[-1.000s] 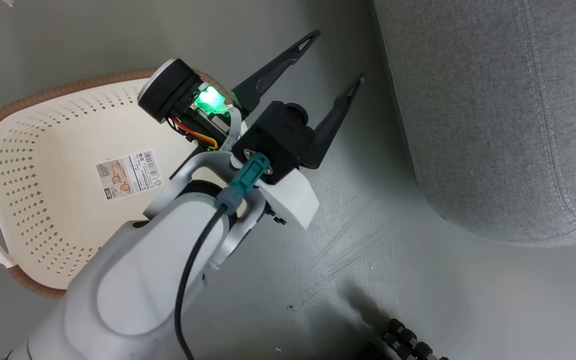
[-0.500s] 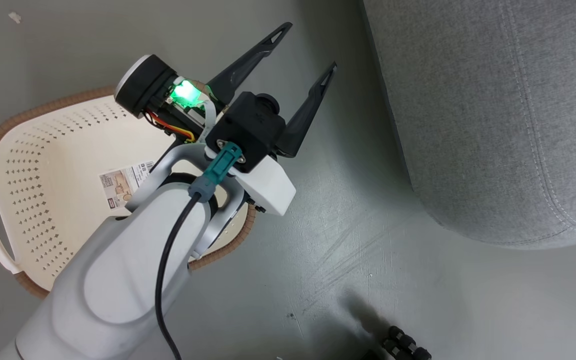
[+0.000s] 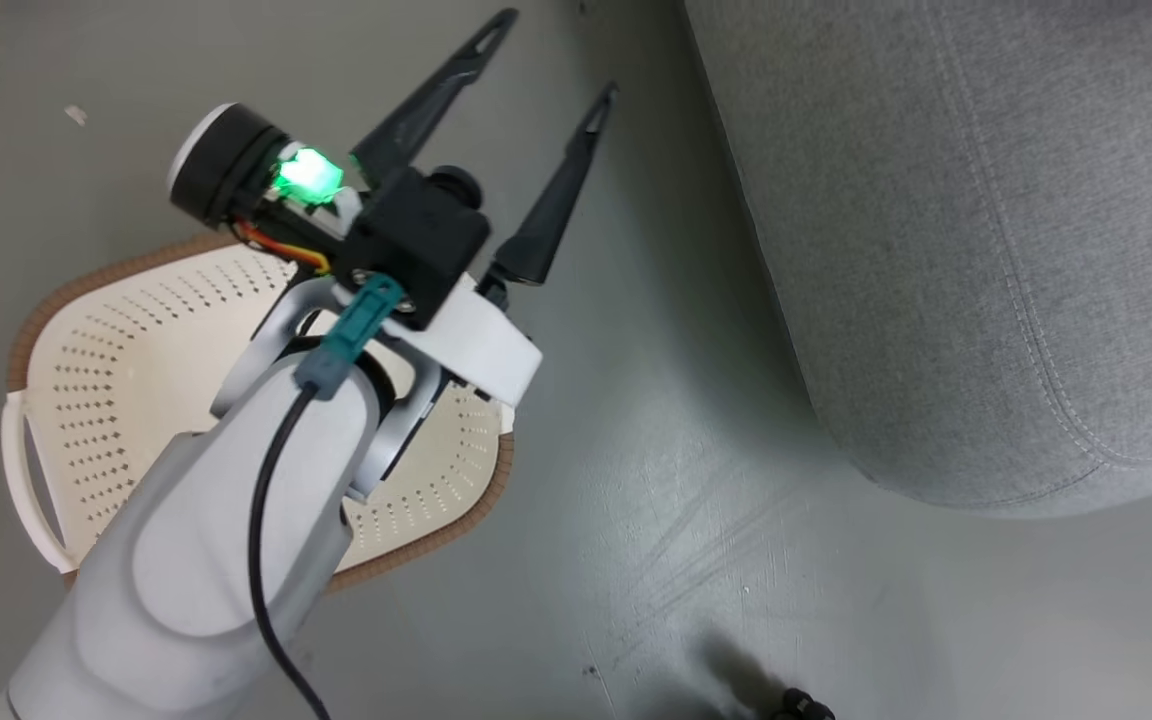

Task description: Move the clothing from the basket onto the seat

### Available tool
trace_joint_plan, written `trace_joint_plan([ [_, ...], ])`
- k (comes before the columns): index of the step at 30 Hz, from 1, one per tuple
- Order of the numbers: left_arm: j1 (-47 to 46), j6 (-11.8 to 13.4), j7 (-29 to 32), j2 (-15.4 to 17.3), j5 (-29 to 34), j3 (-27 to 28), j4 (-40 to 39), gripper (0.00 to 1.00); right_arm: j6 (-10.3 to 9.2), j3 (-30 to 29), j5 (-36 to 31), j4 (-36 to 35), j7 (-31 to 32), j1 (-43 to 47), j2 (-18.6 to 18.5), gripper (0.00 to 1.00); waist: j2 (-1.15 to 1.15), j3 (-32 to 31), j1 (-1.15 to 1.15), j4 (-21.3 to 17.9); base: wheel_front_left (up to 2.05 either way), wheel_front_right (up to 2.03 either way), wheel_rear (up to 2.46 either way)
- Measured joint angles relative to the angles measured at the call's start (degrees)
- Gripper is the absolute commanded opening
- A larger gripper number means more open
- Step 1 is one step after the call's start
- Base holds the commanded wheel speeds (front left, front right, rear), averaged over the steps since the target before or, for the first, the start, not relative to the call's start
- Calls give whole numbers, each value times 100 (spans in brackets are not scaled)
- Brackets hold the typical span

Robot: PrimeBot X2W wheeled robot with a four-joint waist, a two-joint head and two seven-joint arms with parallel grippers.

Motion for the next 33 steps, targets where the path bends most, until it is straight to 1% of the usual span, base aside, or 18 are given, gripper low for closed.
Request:
trace_joint_plan([
  [4, 203, 133, -160, 7, -55, 188, 5, 100, 0, 89, 93, -208, -75, 181, 175, 100, 0, -190, 0, 39, 0, 0, 0],
  [8, 451, 337, -356, 14, -133, 402, 15, 100, 0, 213, 136, -346, -100, 344, 255, 100, 0, -384, 0, 111, 0, 0, 0],
  [13, 802, 549, -608, 13, -313, 676, 24, 100, -1, 460, 165, -631, -116, 610, 474, 100, 0, -636, 0, 247, 0, 0, 0],
  [16, 1031, 665, -757, 13, -415, 832, 40, 100, -1, 572, 186, -1007, -118, 782, 567, 100, 0, -794, 0, 347, 0, 0, 0],
  [20, 1347, 792, -972, 9, -578, 1062, 52, 100, 0, 599, 186, -1508, -124, 910, 590, 100, 0, -1007, 0, 499, 0, 0, 0],
  [24, 1669, 859, -1160, 9, -757, 1213, 125, 100, -1, 595, 188, -1777, -143, 1188, 622, 100, 0, -1221, 0, 659, 0, 0, 0],
  [33, 2275, 912, -1411, 2, -1032, 1483, 261, 100, -1, 650, 181, -2235, -147, 1937, 656, 100, 0, -1719, 0, 1011, 0, 0, 0],
])
